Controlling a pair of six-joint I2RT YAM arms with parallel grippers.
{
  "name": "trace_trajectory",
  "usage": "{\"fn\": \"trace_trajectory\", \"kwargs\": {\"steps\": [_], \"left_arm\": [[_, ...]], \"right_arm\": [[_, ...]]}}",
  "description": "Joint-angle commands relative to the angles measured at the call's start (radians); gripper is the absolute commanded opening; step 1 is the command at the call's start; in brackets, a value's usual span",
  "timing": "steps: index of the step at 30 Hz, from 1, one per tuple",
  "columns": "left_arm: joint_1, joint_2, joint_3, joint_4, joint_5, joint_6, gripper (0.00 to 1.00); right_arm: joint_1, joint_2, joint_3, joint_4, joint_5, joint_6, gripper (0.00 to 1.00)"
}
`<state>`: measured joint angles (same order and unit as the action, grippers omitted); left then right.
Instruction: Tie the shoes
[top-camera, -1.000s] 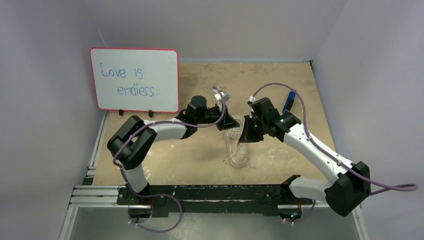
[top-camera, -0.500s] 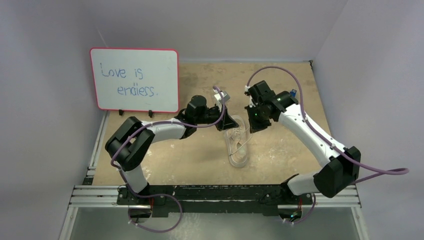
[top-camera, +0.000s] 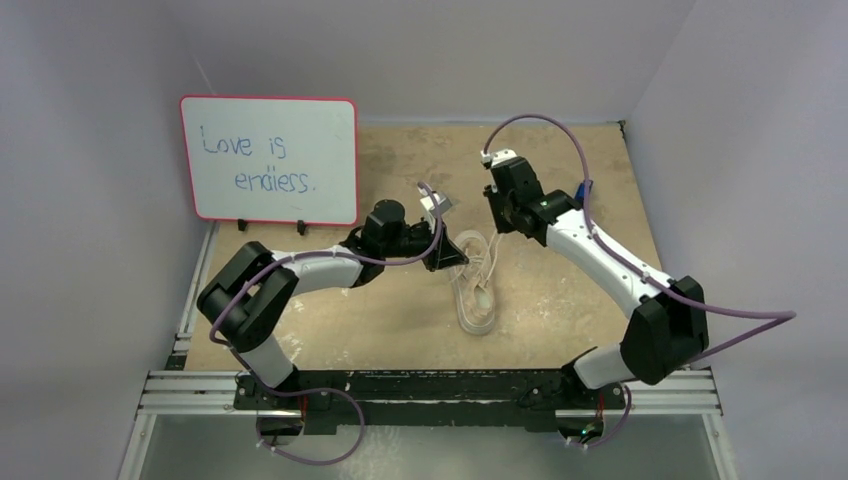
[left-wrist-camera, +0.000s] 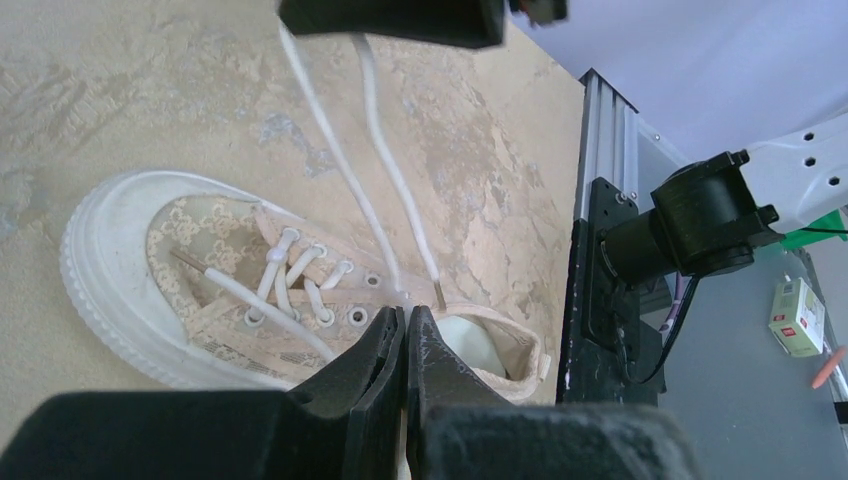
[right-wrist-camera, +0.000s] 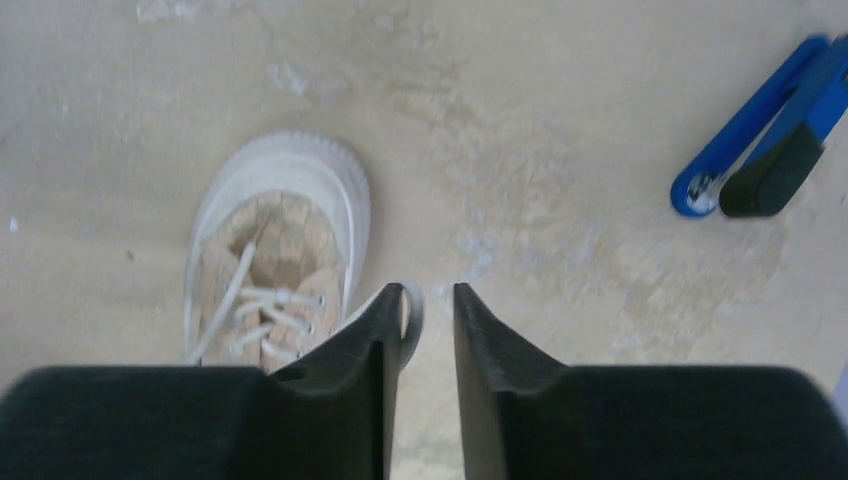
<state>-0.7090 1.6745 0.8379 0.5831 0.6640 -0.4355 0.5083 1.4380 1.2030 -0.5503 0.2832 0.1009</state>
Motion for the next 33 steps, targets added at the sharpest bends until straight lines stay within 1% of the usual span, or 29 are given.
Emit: {"fn": "trace_trajectory", "kwargs": {"steps": [1, 3, 4, 5, 6, 7, 8, 9, 11, 13, 17, 19, 21, 22, 24, 26, 31, 33], "left_arm": [[0.005, -0.040, -0.017, 0.052, -0.022, -0.003, 0.00], [0.005, -0.034, -0.018, 0.049, -0.030, -0.002, 0.00], [0.006, -0.030, -0.016, 0.047, -0.031, -0.001, 0.00], [0.006, -0.027, -0.013, 0.041, -0.031, 0.003, 0.00], [0.005, -0.024, -0.010, 0.038, -0.030, 0.008, 0.00], [0.006, -0.023, -0.006, 0.034, -0.030, 0.013, 0.00], [0.007, -0.021, -0.005, 0.023, -0.031, 0.020, 0.00], [0.006, -0.020, 0.000, 0.014, -0.033, 0.030, 0.00], [0.007, -0.013, 0.009, -0.005, -0.033, 0.045, 0.00], [0.008, -0.001, 0.029, -0.029, -0.028, 0.053, 0.00], [0.008, 0.018, 0.063, -0.064, -0.017, 0.066, 0.00], [0.008, 0.022, 0.072, -0.072, -0.019, 0.072, 0.00], [0.008, 0.027, 0.080, -0.079, -0.013, 0.071, 0.00], [0.008, 0.029, 0.081, -0.081, -0.010, 0.067, 0.00], [0.008, 0.026, 0.086, -0.084, -0.006, 0.061, 0.00], [0.009, 0.020, 0.087, -0.087, -0.009, 0.063, 0.00], [0.008, 0.016, 0.091, -0.096, -0.005, 0.063, 0.00], [0.008, 0.015, 0.090, -0.103, -0.007, 0.068, 0.00]], "right_arm": [[-0.007, 0.042, -0.009, 0.308, 0.087, -0.086, 0.36], [-0.025, 0.079, 0.003, 0.293, 0.136, -0.084, 0.49], [-0.052, 0.102, 0.022, 0.252, 0.133, -0.064, 0.54], [-0.092, 0.129, 0.065, 0.151, 0.104, -0.019, 0.55], [-0.140, 0.156, 0.107, 0.050, 0.053, 0.026, 0.56], [-0.189, 0.179, 0.134, -0.081, -0.040, 0.069, 0.57], [-0.225, 0.197, 0.146, -0.165, -0.122, 0.095, 0.57], [-0.250, 0.194, 0.139, -0.207, -0.226, 0.099, 0.57], [-0.256, 0.158, 0.061, -0.202, -0.343, 0.069, 0.58], [-0.263, 0.129, 0.016, -0.165, -0.424, 0.064, 0.58], [-0.316, 0.146, -0.036, -0.161, -0.631, 0.168, 0.58], [-0.313, 0.130, -0.085, -0.103, -0.609, 0.171, 0.57], [-0.316, 0.099, -0.144, -0.073, -0.589, 0.209, 0.57], [-0.319, 0.095, -0.151, -0.070, -0.568, 0.196, 0.56], [-0.318, 0.107, -0.148, -0.069, -0.544, 0.101, 0.52], [-0.308, 0.133, -0.155, -0.032, -0.539, 0.024, 0.45], [-0.295, 0.167, -0.178, 0.058, -0.611, -0.066, 0.46], [-0.289, 0.195, -0.168, 0.064, -0.634, -0.086, 0.47]]}}
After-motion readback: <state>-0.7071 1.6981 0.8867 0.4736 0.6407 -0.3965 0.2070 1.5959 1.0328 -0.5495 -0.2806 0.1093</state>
